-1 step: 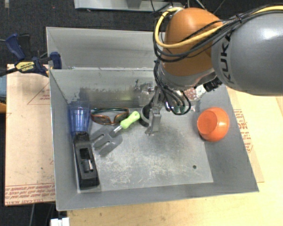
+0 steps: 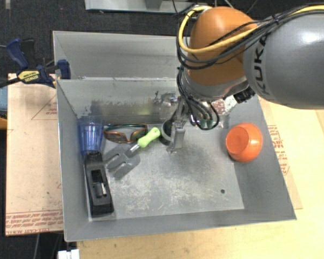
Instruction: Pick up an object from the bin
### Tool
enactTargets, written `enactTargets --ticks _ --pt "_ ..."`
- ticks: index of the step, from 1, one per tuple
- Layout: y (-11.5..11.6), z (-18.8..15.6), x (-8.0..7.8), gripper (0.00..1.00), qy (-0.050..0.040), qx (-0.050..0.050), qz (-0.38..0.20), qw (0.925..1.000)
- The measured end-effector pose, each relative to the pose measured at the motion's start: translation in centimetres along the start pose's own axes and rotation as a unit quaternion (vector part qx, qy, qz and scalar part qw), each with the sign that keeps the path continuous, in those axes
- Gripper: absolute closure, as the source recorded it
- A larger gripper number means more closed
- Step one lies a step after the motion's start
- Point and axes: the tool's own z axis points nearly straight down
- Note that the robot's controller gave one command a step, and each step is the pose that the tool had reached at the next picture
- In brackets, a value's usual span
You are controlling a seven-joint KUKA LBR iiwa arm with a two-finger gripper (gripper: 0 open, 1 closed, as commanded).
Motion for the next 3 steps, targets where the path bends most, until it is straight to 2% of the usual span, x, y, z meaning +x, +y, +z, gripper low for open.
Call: enactTargets --ticks 1,2,3 --pt "0.3 14.7 -0.8 0.00 -0.0004 0.000 -0.179 0.9838" --pt "1.1 7.4 -0.1 0.00 -0.0047 0.000 -0.189 0.9819" --pt "2.8 13.1 -1.5 0.00 0.0018 -0.002 -0.193 0.9812"
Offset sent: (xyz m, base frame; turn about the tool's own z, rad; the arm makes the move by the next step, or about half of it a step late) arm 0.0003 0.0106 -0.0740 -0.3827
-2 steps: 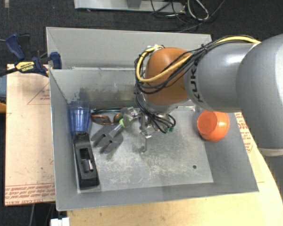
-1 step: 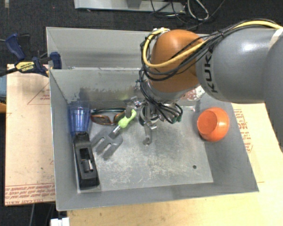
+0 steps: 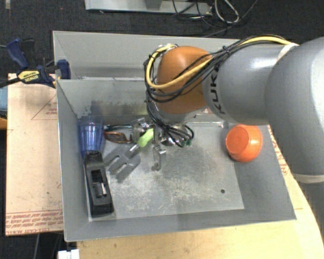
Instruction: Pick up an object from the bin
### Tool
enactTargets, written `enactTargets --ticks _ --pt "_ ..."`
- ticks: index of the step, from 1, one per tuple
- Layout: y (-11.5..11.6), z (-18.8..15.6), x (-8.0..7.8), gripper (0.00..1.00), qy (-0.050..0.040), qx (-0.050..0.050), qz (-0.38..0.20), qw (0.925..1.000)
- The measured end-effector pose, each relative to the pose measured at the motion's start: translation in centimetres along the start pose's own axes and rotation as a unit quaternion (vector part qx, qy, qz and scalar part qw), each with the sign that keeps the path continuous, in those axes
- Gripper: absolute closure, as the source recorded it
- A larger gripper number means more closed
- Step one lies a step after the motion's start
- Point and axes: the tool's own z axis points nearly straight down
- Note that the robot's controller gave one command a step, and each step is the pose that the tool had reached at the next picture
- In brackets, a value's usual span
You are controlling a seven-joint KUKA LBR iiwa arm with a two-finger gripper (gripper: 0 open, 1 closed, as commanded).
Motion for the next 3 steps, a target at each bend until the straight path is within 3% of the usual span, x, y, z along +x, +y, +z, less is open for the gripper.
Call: enactTargets --ticks 1,2,3 --pt "-2.4 2.7 -2.8 0.00 -0.0121 0.003 -0.135 0.9907" --pt "-4.1 2.5 0.3 1.00 -0.0088 0.001 0.012 0.9999" --pt "-4.1 2.5 0.3 1.00 -0.0088 0.001 0.012 0.9999"
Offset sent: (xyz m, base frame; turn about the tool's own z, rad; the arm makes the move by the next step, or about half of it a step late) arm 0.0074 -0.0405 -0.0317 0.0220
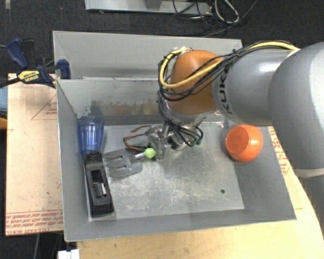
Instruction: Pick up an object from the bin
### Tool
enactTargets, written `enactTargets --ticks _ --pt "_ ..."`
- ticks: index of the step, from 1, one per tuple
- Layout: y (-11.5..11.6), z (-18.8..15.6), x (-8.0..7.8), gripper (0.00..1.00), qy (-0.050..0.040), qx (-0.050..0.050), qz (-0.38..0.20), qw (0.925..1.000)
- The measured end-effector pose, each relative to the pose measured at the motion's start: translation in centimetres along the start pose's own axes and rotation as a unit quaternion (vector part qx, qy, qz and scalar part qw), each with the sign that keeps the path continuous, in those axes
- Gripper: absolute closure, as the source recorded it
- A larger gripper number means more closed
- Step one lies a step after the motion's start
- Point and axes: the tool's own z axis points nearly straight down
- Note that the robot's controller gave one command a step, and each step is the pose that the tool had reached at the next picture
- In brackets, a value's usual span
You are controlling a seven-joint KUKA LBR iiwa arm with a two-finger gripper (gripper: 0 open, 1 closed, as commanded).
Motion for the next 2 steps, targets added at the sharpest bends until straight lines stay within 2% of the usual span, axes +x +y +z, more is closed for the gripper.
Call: enactTargets --ticks 1,2 --pt "0.1 -1.1 0.2 1.00 0.0031 -0.001 0.000 1.0000" --pt "0.1 -3.2 0.0 1.00 0.0004 0.000 0.000 1.0000"
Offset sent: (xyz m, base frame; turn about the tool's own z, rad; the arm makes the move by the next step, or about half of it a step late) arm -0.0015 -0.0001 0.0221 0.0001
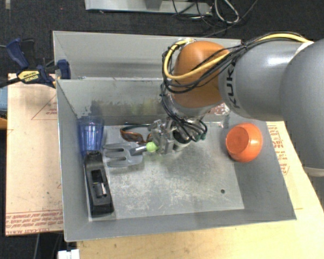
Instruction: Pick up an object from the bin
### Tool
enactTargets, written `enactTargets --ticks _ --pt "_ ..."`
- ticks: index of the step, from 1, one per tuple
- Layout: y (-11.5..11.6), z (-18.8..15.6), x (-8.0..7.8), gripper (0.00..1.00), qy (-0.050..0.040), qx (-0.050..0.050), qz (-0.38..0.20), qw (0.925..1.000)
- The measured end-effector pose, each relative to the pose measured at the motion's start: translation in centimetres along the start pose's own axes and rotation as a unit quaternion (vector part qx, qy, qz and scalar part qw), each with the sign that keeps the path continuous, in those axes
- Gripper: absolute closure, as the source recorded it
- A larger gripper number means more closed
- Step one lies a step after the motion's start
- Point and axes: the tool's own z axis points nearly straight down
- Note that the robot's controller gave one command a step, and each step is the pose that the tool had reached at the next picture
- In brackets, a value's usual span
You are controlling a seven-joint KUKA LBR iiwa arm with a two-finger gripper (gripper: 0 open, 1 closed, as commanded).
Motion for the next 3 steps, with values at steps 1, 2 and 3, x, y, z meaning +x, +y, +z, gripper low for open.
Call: enactTargets --ticks 1,2,3 --pt "0.1 -0.8 0.0 1.00 0.0005 -0.001 0.000 1.0000" --pt "0.1 -3.4 0.0 1.00 0.0008 -0.001 0.000 1.0000" --pt "0.2 -6.9 -0.1 1.00 0.0002 -0.001 0.001 1.0000"
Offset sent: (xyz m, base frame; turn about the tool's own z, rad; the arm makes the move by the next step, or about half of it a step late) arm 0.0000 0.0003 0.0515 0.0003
